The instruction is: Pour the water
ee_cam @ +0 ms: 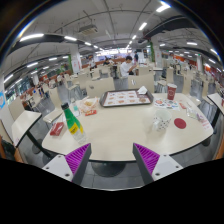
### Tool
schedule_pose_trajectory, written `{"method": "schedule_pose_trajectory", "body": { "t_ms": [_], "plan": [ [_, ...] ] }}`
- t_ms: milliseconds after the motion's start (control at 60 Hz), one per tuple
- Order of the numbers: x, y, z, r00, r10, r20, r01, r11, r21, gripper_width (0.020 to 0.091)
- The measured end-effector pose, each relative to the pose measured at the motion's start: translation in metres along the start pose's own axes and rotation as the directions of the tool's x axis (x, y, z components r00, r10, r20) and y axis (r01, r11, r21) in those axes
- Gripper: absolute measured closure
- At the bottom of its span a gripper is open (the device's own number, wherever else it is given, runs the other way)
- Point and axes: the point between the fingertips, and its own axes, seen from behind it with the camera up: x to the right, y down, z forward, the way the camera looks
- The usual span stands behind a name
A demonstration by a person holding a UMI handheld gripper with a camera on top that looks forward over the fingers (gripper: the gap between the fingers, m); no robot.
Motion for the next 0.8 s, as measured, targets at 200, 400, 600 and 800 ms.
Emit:
{"method": "schedule_pose_trajectory", "body": {
  "t_ms": [200,400,600,800],
  "plan": [
    [-0.010,0.008,0.005,0.999,-0.020,0.031,0.020,1.000,0.011,0.0257],
    [-0.054,0.023,0.041,0.992,-0.096,0.082,0.091,0.994,0.065,0.0254],
    [-0.131,0.004,0.108,0.984,-0.108,0.143,0.083,0.982,0.168,0.0261],
    [-0.162,-0.018,0.180,0.994,-0.076,0.076,0.056,0.970,0.236,0.0261]
  ]
}}
